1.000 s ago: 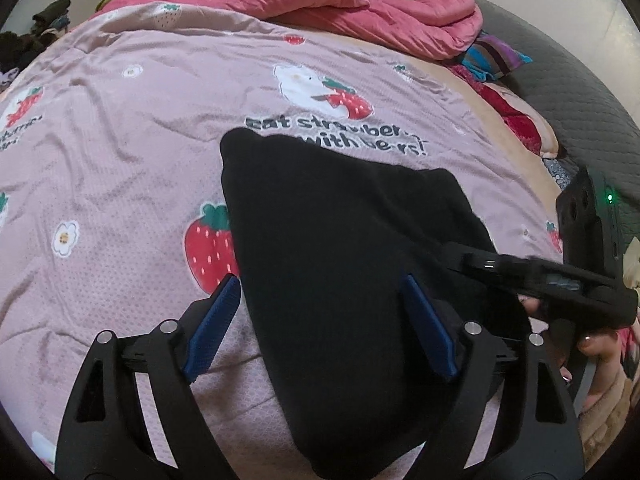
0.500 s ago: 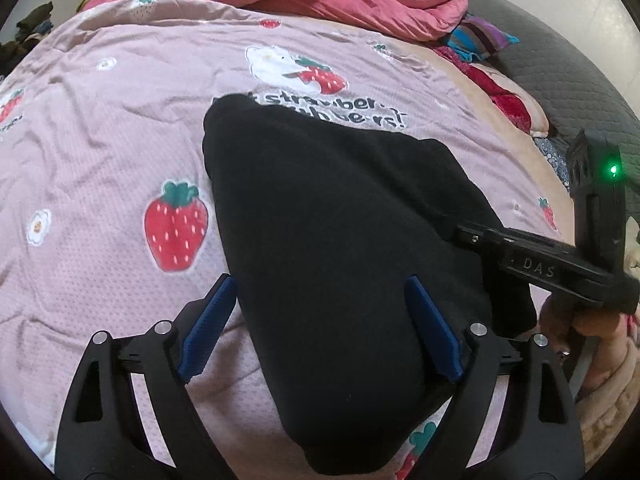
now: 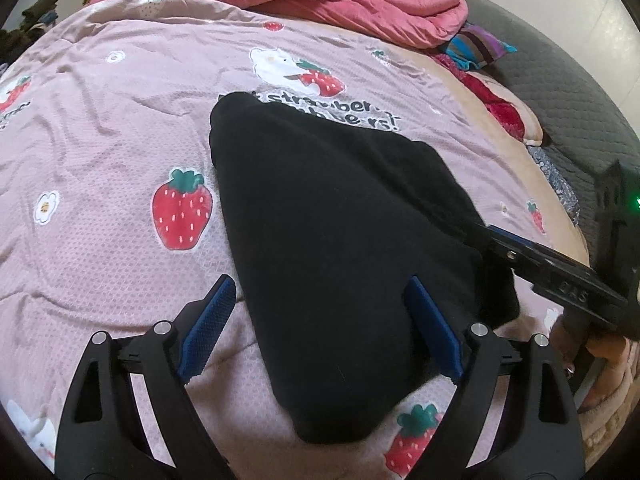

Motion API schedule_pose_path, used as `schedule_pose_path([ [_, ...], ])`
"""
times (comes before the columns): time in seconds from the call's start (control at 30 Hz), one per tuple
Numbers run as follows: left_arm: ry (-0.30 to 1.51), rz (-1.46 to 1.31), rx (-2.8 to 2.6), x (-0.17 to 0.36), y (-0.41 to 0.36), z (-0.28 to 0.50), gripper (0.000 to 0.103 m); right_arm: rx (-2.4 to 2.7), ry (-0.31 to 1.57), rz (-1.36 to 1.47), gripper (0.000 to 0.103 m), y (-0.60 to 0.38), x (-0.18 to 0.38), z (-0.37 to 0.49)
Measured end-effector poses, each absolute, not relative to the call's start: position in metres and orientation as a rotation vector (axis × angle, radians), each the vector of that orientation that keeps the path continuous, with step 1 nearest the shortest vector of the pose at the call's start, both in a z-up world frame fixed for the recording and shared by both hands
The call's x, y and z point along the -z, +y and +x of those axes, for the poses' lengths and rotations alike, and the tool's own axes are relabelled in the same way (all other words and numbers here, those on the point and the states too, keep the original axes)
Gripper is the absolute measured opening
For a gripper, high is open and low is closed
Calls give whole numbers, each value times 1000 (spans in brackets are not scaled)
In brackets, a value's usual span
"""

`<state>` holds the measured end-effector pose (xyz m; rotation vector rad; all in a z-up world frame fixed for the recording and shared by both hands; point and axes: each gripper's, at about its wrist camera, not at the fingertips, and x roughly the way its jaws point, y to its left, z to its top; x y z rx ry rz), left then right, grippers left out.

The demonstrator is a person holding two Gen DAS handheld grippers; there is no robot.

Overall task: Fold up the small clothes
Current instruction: 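Open the left gripper and withdraw it from the folded sweater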

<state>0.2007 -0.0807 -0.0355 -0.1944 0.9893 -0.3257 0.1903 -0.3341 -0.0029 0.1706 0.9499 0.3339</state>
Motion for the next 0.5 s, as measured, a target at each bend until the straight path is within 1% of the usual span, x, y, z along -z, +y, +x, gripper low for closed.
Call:
schedule_pose_path([
  [0.07,978,-193,328,31,-80,194,82,-328,915,161,65,-336,-6,177],
  [0.1,971,-193,328,28,-79,191,83,-324,893,155,72,-337,-12,168],
  [0.17,955,-194,327,22,-78,184,85,-315,853,144,80,-339,-21,154],
  [0.23,935,-199,325,15,-75,175,86,-307,809,136,83,-340,-31,139],
  [0.3,915,-202,324,7,-74,165,86,-288,767,112,90,-340,-40,125],
  [0.37,899,-200,320,2,-73,157,94,-276,724,86,92,-339,-48,112],
  [0.5,856,-197,314,-11,-68,136,94,-241,622,23,98,-333,-64,79],
])
